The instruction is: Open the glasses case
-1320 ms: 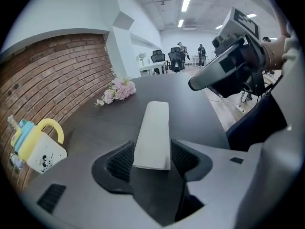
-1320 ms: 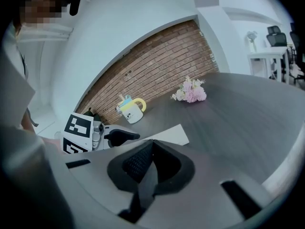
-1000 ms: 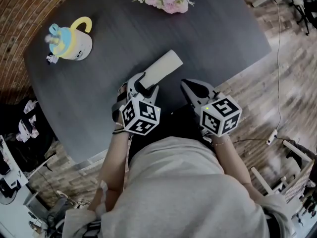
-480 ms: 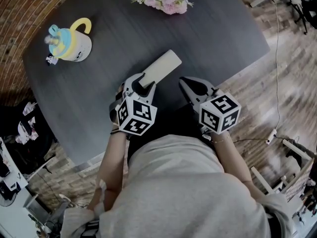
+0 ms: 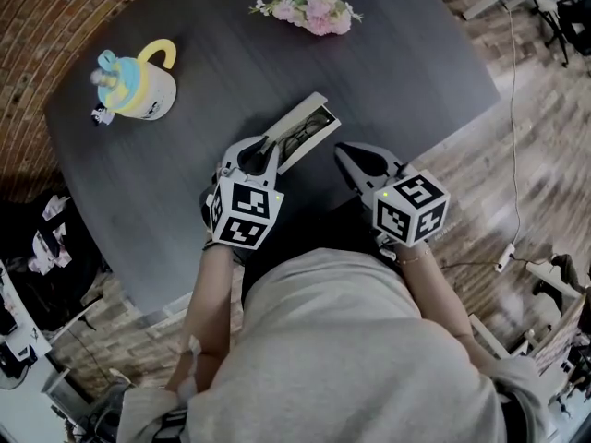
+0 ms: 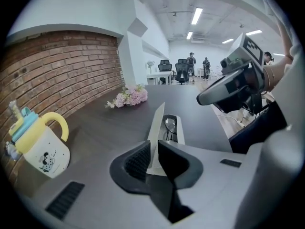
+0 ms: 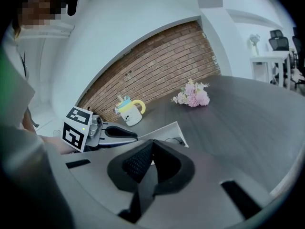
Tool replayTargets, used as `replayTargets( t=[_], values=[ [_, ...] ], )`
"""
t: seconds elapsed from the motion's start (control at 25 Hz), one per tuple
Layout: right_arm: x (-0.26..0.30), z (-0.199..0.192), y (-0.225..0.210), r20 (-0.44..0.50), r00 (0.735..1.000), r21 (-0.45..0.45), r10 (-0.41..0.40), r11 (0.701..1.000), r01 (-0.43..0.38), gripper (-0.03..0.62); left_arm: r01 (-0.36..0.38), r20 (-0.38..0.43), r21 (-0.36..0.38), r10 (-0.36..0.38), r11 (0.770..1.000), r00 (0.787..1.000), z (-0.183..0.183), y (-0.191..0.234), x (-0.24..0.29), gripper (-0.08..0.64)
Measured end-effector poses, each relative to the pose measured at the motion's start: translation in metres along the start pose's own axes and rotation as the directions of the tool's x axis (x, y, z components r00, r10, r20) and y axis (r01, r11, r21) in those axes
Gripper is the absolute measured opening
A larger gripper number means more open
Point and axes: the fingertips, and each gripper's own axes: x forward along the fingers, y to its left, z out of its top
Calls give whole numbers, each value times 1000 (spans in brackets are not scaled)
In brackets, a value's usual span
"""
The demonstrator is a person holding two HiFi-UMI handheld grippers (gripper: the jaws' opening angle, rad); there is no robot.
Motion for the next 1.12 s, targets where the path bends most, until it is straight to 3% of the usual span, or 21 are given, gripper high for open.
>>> replayTargets(
  t=[0.44, 0.84, 1.12],
  values=[
    [-11, 19, -18, 33, 997, 12, -63, 998, 63, 8, -84, 32, -161, 90, 983, 995, 7, 33, -2, 58],
    [1, 27, -10, 31, 999, -9, -15, 1000, 15, 8, -148, 1, -211, 152, 966, 988, -4, 44, -3, 58],
    [1, 25, -9, 31, 1000, -11, -5, 1000, 5, 8, -153, 7, -248, 160, 957, 987, -6, 48, 0, 57]
  ],
)
